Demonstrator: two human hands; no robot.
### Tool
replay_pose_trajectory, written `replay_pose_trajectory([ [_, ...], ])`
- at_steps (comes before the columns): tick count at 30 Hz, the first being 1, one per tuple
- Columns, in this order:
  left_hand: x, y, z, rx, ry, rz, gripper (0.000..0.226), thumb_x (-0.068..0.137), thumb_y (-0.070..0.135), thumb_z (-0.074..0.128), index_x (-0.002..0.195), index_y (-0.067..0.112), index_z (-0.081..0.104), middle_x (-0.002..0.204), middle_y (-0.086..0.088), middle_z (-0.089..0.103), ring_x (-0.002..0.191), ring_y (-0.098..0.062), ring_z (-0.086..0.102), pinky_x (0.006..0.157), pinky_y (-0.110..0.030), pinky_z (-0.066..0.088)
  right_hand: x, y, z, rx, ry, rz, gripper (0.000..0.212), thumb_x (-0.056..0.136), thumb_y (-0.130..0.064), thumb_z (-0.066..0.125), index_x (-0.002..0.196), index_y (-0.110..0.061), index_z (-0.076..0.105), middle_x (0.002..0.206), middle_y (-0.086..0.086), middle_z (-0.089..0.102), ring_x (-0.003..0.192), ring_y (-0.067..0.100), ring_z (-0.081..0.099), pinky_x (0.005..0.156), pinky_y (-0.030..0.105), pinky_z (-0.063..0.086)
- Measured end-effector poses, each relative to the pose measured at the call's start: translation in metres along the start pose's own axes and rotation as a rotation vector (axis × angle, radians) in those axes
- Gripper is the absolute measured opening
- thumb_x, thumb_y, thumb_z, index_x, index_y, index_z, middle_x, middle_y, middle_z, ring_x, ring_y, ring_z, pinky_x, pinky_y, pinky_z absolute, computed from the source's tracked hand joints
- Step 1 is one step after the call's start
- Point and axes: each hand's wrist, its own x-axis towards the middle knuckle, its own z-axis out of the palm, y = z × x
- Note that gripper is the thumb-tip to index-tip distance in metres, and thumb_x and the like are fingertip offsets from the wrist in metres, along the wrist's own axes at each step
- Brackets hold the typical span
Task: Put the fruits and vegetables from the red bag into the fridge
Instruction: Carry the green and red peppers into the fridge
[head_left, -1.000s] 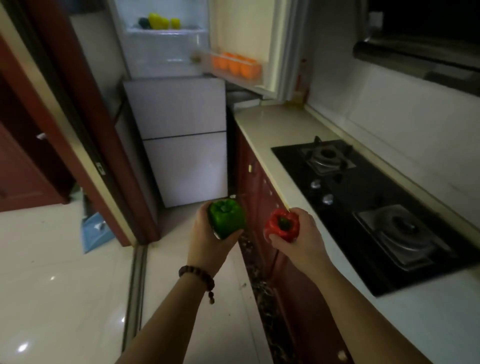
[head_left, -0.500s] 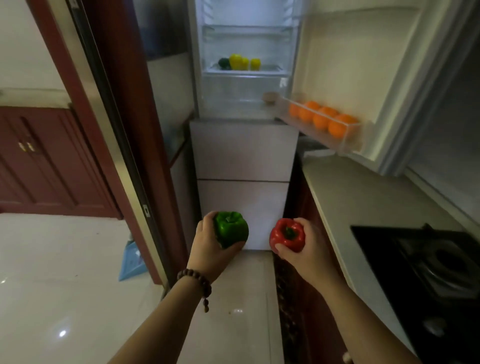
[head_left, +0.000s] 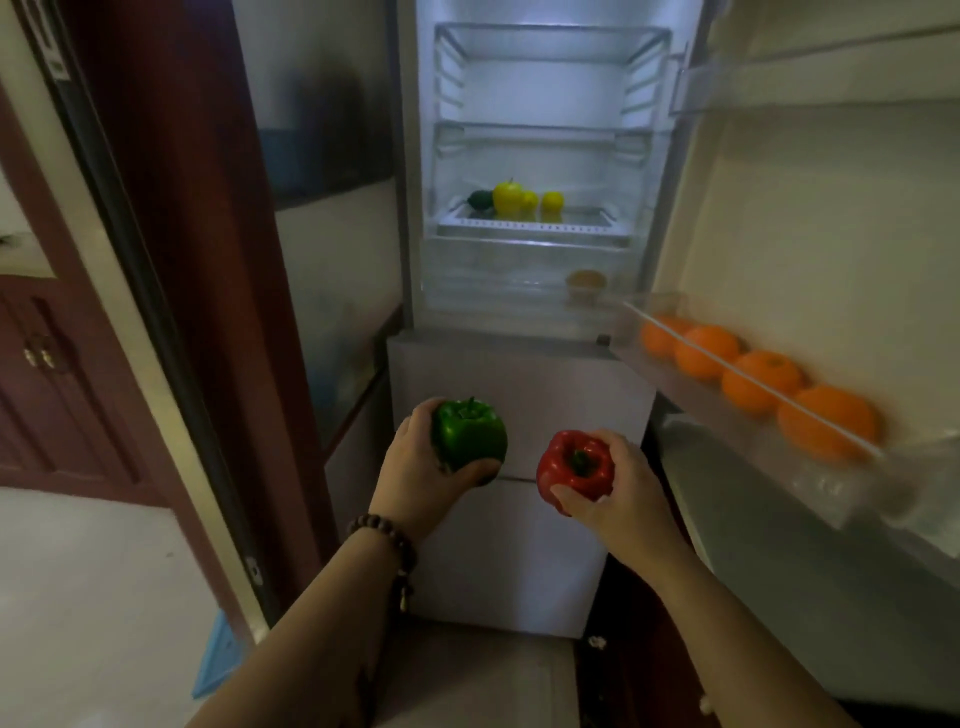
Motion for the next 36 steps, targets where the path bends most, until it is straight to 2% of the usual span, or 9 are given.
replay_pose_trajectory([
  [6, 0.149, 0.000, 0.002, -0.050, 0.041, 0.169, 0.085, 0.064, 0.039, 0.082, 0.135, 0.019, 0.041, 0.129, -0.001, 0.046, 0.107, -0.009, 0.047, 0.093, -0.028, 0.045, 0.132, -0.018, 0.009, -0.021, 0.097, -0.101, 0.062, 0.068, -0.033, 0.081, 0.120, -0.029, 0.048, 0.118, -0.003, 0.051, 0.107, 0.012, 0.053, 0.088, 0.022, 0.044],
  [9, 0.225, 0.005, -0.001, -0.139, 0.025, 0.232, 0.079, 0.065, 0.038, 0.082, 0.132, 0.024, 0.043, 0.127, 0.003, 0.050, 0.110, -0.011, 0.052, 0.092, -0.037, 0.051, 0.198, -0.040, 0.005, -0.080, 0.184, -0.169, 0.061, 0.069, -0.031, 0.081, 0.117, -0.034, 0.045, 0.116, -0.005, 0.052, 0.105, 0.012, 0.052, 0.085, 0.016, 0.040],
  [12, 0.295, 0.014, -0.003, -0.181, 0.036, 0.302, 0.075, 0.065, 0.033, 0.083, 0.128, 0.026, 0.043, 0.125, 0.004, 0.050, 0.109, -0.015, 0.055, 0.088, -0.041, 0.054, 0.262, -0.055, -0.006, -0.105, 0.259, -0.201, 0.064, 0.066, -0.032, 0.082, 0.117, -0.037, 0.044, 0.118, -0.003, 0.053, 0.107, 0.015, 0.054, 0.092, 0.030, 0.044],
  [17, 0.391, 0.031, 0.003, -0.179, 0.092, 0.462, 0.075, 0.063, 0.034, 0.083, 0.126, 0.019, 0.044, 0.118, 0.003, 0.051, 0.106, -0.017, 0.056, 0.086, -0.036, 0.054, 0.358, -0.068, -0.033, -0.141, 0.381, -0.229, 0.067, 0.065, -0.032, 0.082, 0.122, -0.026, 0.047, 0.117, 0.000, 0.055, 0.104, 0.016, 0.054, 0.088, 0.028, 0.043],
  [20, 0.438, 0.038, 0.016, -0.161, 0.066, 0.497, 0.075, 0.064, 0.029, 0.084, 0.125, 0.016, 0.042, 0.117, 0.004, 0.050, 0.104, -0.014, 0.055, 0.079, -0.021, 0.050, 0.412, -0.067, -0.043, -0.117, 0.359, -0.232, 0.067, 0.065, -0.031, 0.083, 0.121, -0.029, 0.046, 0.116, -0.004, 0.055, 0.103, 0.013, 0.052, 0.083, 0.019, 0.042],
  [22, 0.466, 0.039, 0.026, -0.130, 0.014, 0.490, 0.078, 0.063, 0.028, 0.085, 0.125, 0.016, 0.039, 0.116, 0.003, 0.051, 0.101, -0.013, 0.055, 0.075, -0.015, 0.048, 0.446, -0.061, -0.046, -0.117, 0.309, -0.207, 0.064, 0.065, -0.030, 0.083, 0.117, -0.032, 0.046, 0.114, -0.004, 0.055, 0.101, 0.013, 0.052, 0.077, 0.015, 0.038],
  [25, 0.508, 0.030, 0.045, -0.065, -0.141, 0.425, 0.080, 0.057, 0.033, 0.088, 0.119, 0.020, 0.040, 0.113, 0.001, 0.056, 0.100, -0.015, 0.059, 0.077, -0.022, 0.050, 0.491, -0.042, -0.049, -0.207, 0.193, -0.133, 0.062, 0.063, -0.030, 0.083, 0.115, -0.030, 0.048, 0.116, -0.001, 0.053, 0.103, 0.016, 0.053, 0.081, 0.024, 0.044],
  [30, 0.554, 0.010, 0.068, 0.207, -0.462, 0.280, 0.074, 0.058, 0.033, 0.088, 0.114, 0.024, 0.040, 0.114, 0.002, 0.053, 0.103, -0.016, 0.056, 0.078, -0.026, 0.050, 0.537, -0.012, -0.048, -0.351, -0.175, -0.001, 0.063, 0.067, -0.030, 0.081, 0.121, -0.024, 0.048, 0.114, -0.003, 0.056, 0.097, 0.012, 0.056, 0.068, 0.015, 0.044],
  [36, 0.581, -0.011, 0.096, 0.535, -0.851, 0.144, 0.079, 0.071, 0.025, 0.079, 0.132, 0.036, 0.030, 0.133, 0.002, 0.044, 0.112, -0.018, 0.049, 0.095, -0.040, 0.049, 0.563, 0.010, -0.040, -0.590, -0.503, 0.139, 0.073, 0.073, -0.034, 0.076, 0.133, -0.034, 0.035, 0.128, -0.002, 0.048, 0.110, 0.019, 0.052, 0.090, 0.037, 0.053],
])
